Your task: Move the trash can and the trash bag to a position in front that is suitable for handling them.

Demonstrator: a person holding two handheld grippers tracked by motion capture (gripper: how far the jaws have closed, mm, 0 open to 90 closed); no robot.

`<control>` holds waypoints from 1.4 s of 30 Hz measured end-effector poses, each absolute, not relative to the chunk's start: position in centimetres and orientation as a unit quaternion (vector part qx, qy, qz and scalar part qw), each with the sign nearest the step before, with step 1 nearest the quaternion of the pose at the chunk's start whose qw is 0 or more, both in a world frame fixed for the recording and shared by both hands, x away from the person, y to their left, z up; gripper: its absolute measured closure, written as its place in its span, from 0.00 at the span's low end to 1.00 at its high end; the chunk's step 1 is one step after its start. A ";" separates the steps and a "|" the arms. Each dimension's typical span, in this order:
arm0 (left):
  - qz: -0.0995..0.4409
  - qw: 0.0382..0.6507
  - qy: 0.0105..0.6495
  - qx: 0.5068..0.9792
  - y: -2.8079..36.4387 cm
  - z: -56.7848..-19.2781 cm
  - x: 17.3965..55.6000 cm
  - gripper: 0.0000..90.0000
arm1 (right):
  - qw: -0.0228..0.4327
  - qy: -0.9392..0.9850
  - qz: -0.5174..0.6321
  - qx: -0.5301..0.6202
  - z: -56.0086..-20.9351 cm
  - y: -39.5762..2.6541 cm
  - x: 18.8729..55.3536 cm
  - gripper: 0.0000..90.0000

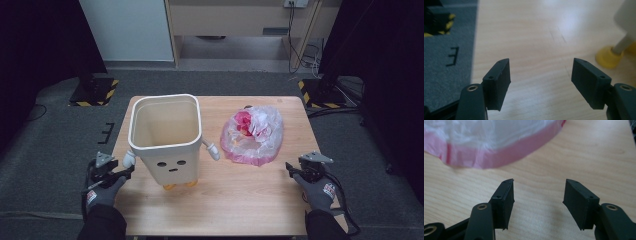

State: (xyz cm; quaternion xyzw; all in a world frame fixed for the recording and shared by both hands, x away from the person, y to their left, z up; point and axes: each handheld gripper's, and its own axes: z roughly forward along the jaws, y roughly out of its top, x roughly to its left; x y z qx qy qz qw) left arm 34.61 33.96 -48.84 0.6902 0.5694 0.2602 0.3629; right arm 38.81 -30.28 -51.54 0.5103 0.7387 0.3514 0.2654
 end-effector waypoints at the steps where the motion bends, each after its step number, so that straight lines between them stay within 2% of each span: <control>1: 0.280 0.380 0.571 0.672 34.7 -47.8 33.9 0.35 | 0.269 0.735 0.360 0.508 -51.2 -30.3 38.8 0.46; 9: 0.341 0.437 0.561 0.615 36.4 -43.7 31.6 0.37 | 0.276 0.690 0.448 0.497 -47.9 -29.6 38.3 0.48; 17: 0.354 0.480 0.525 0.607 36.6 -39.5 29.5 0.38 | 0.268 0.699 0.475 0.463 -45.0 -28.0 38.4 0.51; 22: 0.355 0.503 0.494 0.614 35.2 -36.9 28.5 0.39 | 0.262 0.697 0.499 0.444 -42.9 -26.9 38.5 0.51; 25: 0.352 0.512 0.467 0.628 33.5 -35.5 28.1 0.39 | 0.266 0.683 0.534 0.421 -40.4 -25.7 38.5 0.50; 34: 0.345 0.507 0.449 0.650 31.9 -35.5 27.8 0.38 | 0.241 0.697 0.562 0.375 -36.5 -21.4 38.3 0.49; 40: 0.332 0.498 0.449 0.664 31.1 -36.4 27.9 0.39 | 0.223 0.712 0.568 0.349 -36.1 -18.4 38.1 0.49; 42: 0.330 0.494 0.442 0.672 30.5 -36.6 28.0 0.39 | 0.200 0.722 0.575 0.329 -36.3 -16.1 38.0 0.48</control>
